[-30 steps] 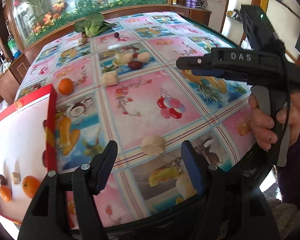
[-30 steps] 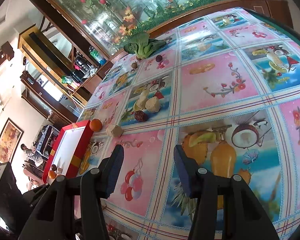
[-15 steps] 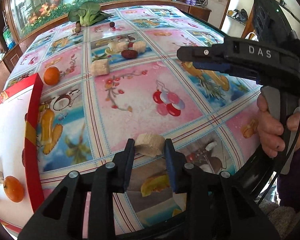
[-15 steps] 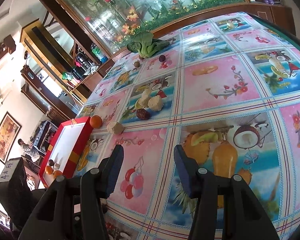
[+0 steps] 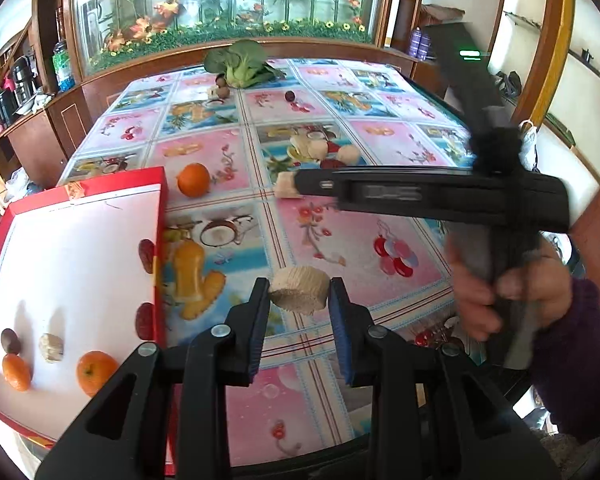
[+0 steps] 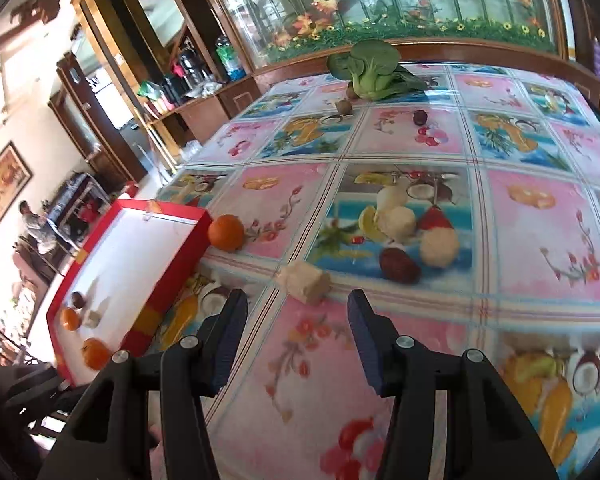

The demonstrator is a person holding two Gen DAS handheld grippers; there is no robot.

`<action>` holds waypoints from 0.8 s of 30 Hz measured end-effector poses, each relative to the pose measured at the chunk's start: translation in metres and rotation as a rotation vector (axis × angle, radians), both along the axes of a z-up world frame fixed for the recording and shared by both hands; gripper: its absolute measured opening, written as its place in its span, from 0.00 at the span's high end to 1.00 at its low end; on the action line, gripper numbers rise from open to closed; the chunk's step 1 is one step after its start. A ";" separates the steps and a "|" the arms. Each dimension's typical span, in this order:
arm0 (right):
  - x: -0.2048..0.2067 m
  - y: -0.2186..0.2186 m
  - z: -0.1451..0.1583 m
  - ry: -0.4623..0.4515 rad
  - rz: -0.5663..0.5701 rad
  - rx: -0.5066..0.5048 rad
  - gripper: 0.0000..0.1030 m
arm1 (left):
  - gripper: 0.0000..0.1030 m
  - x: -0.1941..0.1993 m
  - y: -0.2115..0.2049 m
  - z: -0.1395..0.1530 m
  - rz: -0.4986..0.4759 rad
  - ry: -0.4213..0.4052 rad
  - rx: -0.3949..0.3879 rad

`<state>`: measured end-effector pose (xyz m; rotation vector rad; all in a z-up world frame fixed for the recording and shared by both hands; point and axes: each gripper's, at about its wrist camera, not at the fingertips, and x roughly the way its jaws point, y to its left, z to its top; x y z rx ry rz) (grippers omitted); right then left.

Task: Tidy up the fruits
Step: 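Close the left tool on a beige cube while the right tool closes on another beige cube, then carry both beige cubes over the white tray with both tools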

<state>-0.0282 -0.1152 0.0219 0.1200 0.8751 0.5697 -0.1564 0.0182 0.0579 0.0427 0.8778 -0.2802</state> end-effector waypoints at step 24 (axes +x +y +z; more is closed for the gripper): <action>-0.001 0.016 0.003 -0.120 -0.045 -0.030 0.68 | 0.69 0.011 0.025 -0.001 0.111 -0.035 0.039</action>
